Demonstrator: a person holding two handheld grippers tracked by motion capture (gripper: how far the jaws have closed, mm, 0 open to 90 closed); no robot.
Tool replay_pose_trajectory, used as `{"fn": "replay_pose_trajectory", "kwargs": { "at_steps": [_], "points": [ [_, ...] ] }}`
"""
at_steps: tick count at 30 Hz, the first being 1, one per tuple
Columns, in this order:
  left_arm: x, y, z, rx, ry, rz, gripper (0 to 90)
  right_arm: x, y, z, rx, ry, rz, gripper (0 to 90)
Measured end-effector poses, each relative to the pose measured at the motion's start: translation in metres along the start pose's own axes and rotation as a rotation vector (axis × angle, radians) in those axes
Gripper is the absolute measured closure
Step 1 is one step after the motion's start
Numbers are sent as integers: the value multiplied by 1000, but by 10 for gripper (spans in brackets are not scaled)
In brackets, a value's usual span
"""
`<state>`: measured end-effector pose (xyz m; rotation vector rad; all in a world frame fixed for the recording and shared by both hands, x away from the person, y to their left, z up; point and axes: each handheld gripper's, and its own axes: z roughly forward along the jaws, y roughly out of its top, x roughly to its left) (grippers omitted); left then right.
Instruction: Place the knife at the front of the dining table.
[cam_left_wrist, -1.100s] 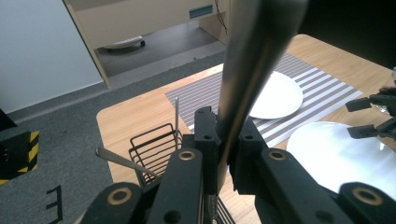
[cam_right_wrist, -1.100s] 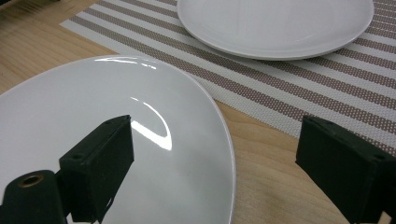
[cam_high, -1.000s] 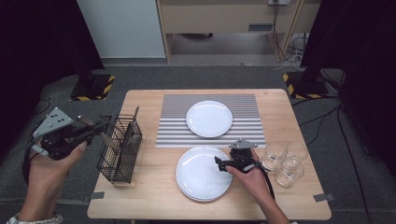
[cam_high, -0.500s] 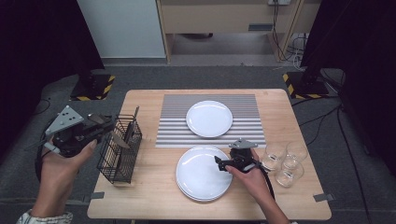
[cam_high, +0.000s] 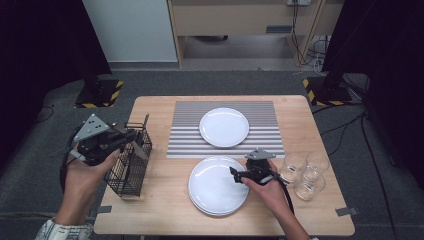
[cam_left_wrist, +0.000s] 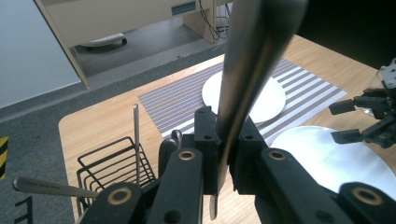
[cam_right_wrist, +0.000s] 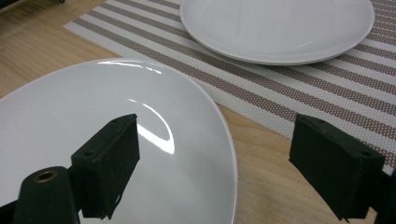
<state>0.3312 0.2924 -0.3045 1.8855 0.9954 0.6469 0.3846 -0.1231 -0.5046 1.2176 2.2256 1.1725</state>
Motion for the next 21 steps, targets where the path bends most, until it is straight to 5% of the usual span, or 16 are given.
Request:
{"fn": "replay_pose_trajectory", "kwargs": {
  "at_steps": [21],
  "points": [
    [-13, -6, 43, 38, -42, 14, 826, 5, 2, 0, -10, 31, -7, 210]
  ]
}}
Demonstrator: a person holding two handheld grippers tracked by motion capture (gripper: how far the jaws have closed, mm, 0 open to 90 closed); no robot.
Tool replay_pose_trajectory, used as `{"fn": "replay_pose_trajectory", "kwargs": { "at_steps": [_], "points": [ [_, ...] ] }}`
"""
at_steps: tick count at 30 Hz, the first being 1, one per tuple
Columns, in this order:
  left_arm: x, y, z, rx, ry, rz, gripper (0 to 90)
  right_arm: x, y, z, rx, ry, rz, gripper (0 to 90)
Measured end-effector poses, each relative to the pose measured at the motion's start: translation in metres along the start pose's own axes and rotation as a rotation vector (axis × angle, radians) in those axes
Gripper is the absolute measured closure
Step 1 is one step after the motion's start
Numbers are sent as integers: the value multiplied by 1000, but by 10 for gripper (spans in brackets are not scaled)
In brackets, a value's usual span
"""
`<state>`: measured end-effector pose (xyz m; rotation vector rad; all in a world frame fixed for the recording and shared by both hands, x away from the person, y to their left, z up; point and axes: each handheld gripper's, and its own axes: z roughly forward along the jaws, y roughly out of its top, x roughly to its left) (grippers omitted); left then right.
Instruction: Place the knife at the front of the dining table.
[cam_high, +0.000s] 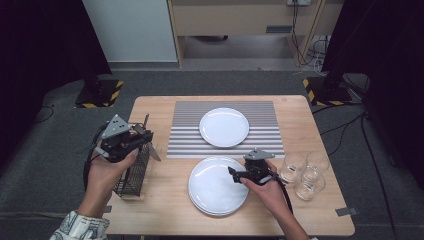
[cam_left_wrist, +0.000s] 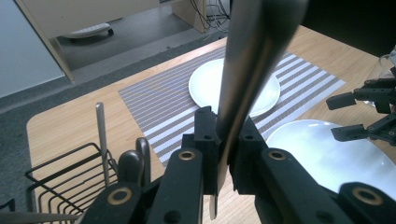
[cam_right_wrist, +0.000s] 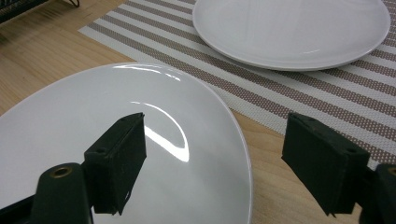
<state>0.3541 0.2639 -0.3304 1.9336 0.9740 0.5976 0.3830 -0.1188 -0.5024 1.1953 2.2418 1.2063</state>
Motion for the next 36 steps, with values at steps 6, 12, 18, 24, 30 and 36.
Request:
{"fn": "replay_pose_trajectory", "kwargs": {
  "at_steps": [6, 12, 18, 24, 30, 36],
  "points": [
    [-3, 1, 10, 4, -10, 9, 826, 5, 0, 2, 4, 5, -12, 209],
    [-7, 1, 18, 11, -12, 9, 826, 10, 7, 4, 1, 33, -20, 204],
    [-11, -1, 27, 9, -20, -1, 826, 17, 20, 4, 10, 39, -50, 206],
    [-13, -5, 36, 22, -16, 1, 826, 29, 32, 6, 2, 67, -70, 198],
    [-16, -6, 43, 30, -18, 3, 826, 40, 44, 11, -11, 93, -94, 239],
    [-17, -6, 47, 30, -23, 3, 826, 54, 51, 16, -18, 112, -117, 252]
  ]
}}
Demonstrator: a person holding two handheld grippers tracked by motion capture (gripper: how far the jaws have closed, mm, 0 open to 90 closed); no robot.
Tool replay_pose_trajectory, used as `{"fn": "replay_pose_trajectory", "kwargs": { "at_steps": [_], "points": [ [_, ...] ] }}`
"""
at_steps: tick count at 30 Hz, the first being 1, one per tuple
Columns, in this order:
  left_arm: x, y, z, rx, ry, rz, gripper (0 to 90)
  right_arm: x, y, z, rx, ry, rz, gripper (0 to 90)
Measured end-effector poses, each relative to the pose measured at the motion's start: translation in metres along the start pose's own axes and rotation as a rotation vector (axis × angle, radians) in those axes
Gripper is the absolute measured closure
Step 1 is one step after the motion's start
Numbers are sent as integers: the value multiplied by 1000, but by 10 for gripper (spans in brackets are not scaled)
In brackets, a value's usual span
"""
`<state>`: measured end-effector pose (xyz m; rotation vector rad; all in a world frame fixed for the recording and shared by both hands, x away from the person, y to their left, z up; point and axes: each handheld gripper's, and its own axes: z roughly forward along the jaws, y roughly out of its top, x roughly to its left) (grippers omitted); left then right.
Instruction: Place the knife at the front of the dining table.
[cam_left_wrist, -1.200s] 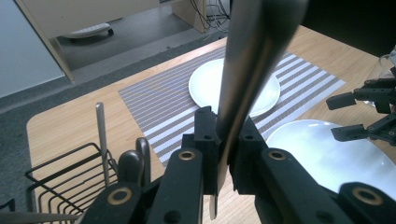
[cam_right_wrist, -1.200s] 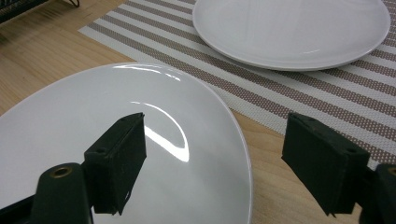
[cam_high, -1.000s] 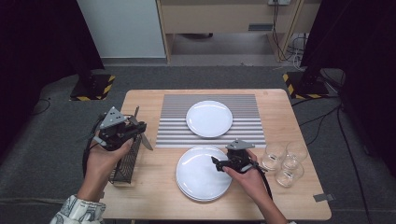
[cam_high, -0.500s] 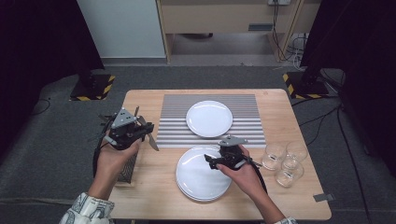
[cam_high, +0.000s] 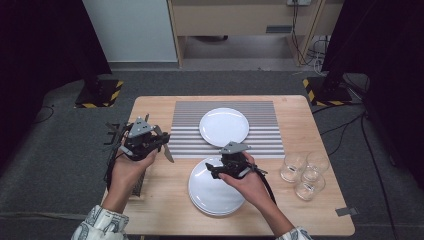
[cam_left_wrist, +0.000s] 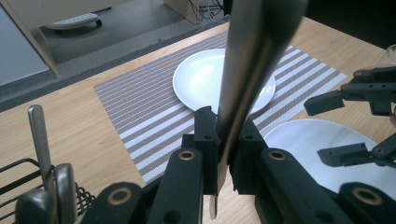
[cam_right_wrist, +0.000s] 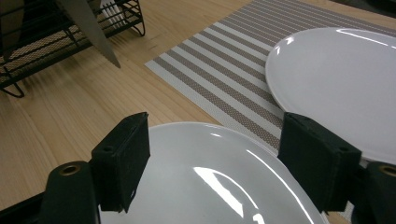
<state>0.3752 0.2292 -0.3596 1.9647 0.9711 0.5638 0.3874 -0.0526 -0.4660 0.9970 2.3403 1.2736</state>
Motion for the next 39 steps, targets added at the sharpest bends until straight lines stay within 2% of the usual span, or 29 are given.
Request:
{"fn": "replay_pose_trajectory", "kwargs": {
  "at_steps": [9, 13, 16, 30, 36, 39],
  "points": [
    [0, 2, 8, 1, 4, -10, 826, 16, 12, 9, 5, 38, -31, 259],
    [0, 3, 13, 3, 3, -15, 826, 20, 18, 13, 1, 47, -42, 259],
    [-2, 5, 15, 4, 3, -15, 826, 21, 22, 13, -8, 73, -49, 273],
    [-11, 4, 27, 17, -2, -1, 826, 26, 36, 20, -31, 104, -64, 450],
    [-14, 2, 31, 24, -6, 2, 826, 29, 42, 23, -41, 147, -50, 494],
    [-16, 0, 32, 22, -8, -1, 826, 33, 44, 25, -49, 149, -59, 518]
  ]
}}
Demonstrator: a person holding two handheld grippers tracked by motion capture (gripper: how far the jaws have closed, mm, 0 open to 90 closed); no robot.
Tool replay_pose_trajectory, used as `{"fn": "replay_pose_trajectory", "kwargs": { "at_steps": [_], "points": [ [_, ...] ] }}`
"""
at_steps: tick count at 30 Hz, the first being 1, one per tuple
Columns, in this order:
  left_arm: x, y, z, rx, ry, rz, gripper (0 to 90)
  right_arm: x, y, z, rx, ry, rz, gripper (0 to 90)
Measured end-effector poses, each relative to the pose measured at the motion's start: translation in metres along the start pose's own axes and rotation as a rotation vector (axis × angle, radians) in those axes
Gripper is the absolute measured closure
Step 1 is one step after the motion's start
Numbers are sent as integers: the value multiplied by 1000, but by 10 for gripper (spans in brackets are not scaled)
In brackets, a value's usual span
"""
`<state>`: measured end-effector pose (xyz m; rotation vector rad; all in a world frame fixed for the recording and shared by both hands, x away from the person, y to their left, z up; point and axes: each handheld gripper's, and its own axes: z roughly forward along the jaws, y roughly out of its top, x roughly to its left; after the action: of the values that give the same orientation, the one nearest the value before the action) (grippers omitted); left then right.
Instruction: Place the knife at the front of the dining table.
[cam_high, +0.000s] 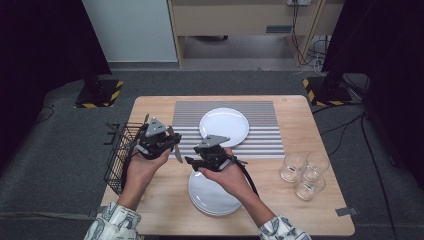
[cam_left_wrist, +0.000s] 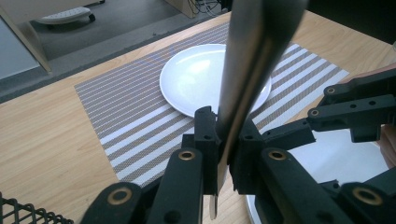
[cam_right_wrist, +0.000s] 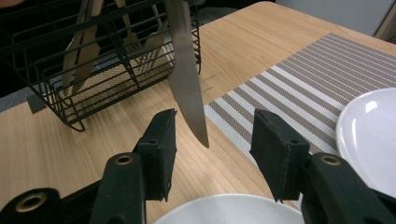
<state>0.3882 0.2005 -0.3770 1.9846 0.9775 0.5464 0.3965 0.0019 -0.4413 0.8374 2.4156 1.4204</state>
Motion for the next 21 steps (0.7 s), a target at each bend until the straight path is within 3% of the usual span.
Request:
{"fn": "replay_pose_trajectory", "kwargs": {
  "at_steps": [9, 21],
  "points": [
    [-5, 0, 3, 0, -7, 1, 826, 6, 9, 2, -21, 9, -25, 597],
    [-12, 0, 5, -5, -11, 3, 826, 10, 14, 7, -46, 19, -23, 667]
  ]
}}
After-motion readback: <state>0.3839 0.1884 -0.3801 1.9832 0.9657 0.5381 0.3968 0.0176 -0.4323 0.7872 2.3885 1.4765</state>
